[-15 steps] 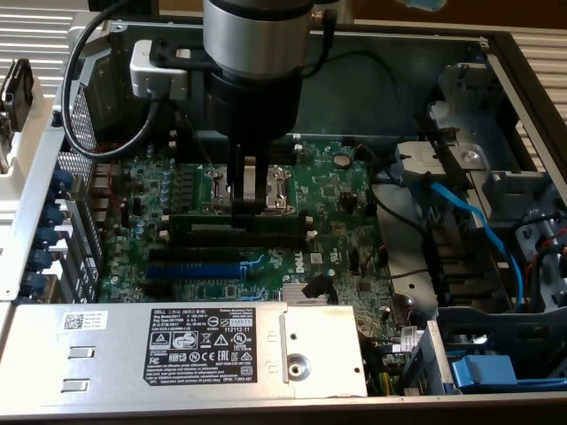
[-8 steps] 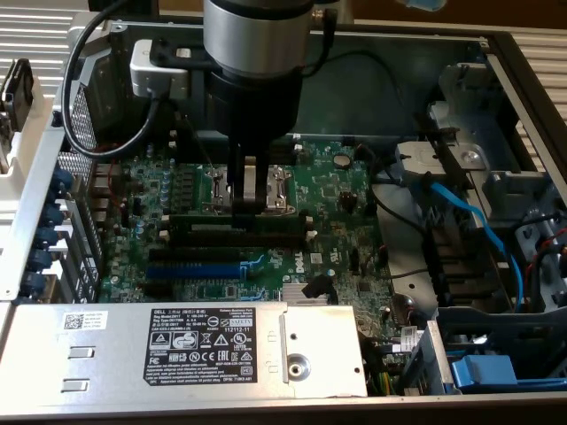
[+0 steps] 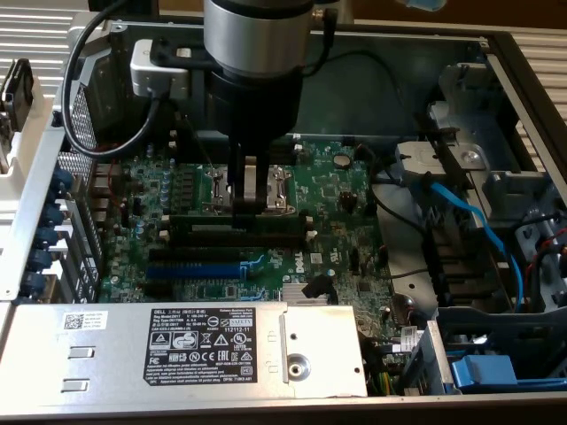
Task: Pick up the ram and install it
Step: 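Insert the ram into the slot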
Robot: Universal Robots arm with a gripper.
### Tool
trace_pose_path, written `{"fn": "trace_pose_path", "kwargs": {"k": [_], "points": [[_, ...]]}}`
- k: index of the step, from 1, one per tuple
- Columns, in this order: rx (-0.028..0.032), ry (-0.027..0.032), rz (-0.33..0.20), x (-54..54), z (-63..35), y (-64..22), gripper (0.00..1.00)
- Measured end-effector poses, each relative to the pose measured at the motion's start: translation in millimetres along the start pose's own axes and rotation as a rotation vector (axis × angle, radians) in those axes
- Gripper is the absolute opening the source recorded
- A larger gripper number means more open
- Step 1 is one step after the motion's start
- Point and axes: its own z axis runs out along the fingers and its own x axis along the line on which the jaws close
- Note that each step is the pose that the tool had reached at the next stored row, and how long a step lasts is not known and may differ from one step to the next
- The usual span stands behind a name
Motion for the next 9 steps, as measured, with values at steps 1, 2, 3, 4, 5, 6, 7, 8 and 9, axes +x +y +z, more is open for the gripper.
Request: {"fn": "trace_pose_path", "kwargs": {"k": [1,2,3,4,5,6,7,8,9], "points": [[0.0,0.0005,0.0,0.0,0.0,-0.1,0.13],[0.0,0.0011,0.0,0.0,0.0,-0.1,0.13],[0.0001,0.0017,0.0,-0.2,0.0,-0.2,0.13],[0.0,0.0023,0.0,-0.5,-0.1,-0.2,0.13],[-0.0001,0.0028,0.0,-1.0,-0.2,-0.1,0.13],[0.0001,0.0028,0.0,-1.9,-0.1,-0.1,0.13],[0.0001,0.0028,0.0,-2.4,-0.1,-0.1,0.13],[0.0001,0.0031,0.0,-2.4,-0.2,-0.1,0.13],[0.0001,0.0034,0.0,-2.4,-0.2,-0.1,0.13]]}}
